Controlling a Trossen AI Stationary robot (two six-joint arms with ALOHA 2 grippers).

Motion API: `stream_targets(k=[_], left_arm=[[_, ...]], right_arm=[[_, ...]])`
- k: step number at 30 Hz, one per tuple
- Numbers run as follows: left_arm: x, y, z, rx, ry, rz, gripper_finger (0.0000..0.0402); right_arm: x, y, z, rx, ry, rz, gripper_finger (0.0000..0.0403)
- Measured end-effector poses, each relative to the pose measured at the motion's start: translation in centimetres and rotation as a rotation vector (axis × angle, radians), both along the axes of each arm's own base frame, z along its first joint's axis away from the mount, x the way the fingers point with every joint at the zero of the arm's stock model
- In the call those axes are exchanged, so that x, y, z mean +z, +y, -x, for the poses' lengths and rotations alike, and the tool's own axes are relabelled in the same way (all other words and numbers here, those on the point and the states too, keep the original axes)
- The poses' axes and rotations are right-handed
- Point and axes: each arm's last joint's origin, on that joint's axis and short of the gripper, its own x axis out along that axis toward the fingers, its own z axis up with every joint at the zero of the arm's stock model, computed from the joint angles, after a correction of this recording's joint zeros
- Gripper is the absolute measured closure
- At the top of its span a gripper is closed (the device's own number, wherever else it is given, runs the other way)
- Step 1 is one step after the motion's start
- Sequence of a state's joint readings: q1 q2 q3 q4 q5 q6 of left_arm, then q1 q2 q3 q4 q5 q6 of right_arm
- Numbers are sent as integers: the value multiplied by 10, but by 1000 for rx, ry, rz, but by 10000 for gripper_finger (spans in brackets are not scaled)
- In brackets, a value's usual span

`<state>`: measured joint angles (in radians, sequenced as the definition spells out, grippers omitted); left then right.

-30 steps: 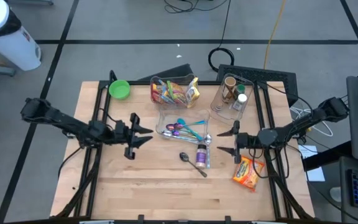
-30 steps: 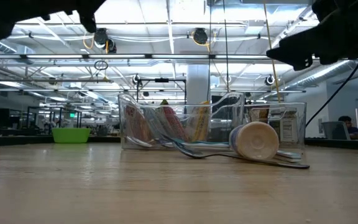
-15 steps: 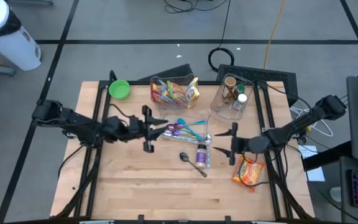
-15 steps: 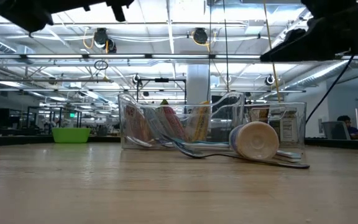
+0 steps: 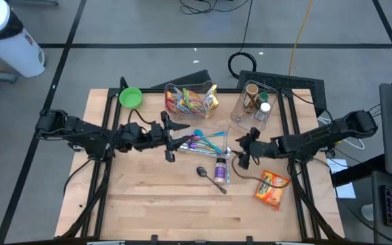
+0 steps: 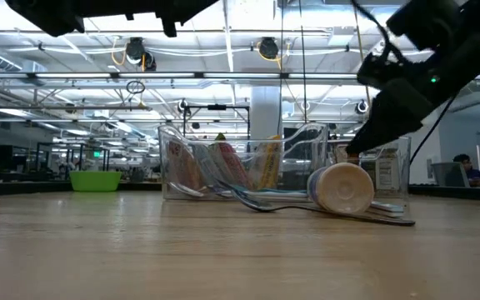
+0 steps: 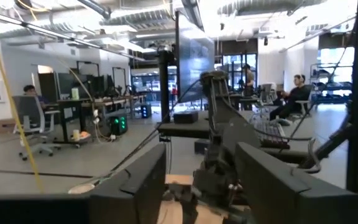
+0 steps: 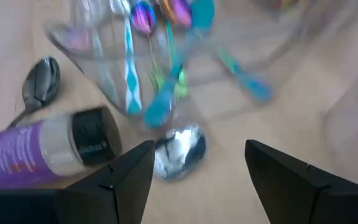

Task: Pick & Place Food Item
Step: Put the blue white spoon into the bottom transparent bin

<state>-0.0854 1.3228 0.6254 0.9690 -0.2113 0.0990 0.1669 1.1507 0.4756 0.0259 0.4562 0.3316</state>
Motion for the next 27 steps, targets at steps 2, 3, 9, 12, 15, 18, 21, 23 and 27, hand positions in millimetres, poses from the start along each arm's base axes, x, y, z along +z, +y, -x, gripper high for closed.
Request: stream_targets(k=[2,3,9,12,15,18,21,23,27], left_arm=[[2,2,0,9,-19,1,187],[3,3,1,12,-30,3,180],[3,9,0,31,-32,2,161],[3,12,0,40,-32,6,160],[3,12,0,35,-36,23,160],[3,12,0,34,-36,23,160],[3,12,0,30,-37,32,160],[3,12,0,27,-38,42,160],[3,11,0,11,-42,86,160]], right_arm=[[-5,-7,-1,-21,-22,-78,156],[-10,-10,0,-26,-23,-116,156],[-36,-18,8,-88,-75,-225,156],[-43,-19,11,-106,-120,-255,156],[-46,-19,11,-124,-157,-278,156],[-48,-18,8,-137,-183,-302,156],[-47,-15,3,-109,-231,-356,156],[-49,-11,0,-79,-246,-365,156],[-58,-5,-1,-136,-227,-329,156]])
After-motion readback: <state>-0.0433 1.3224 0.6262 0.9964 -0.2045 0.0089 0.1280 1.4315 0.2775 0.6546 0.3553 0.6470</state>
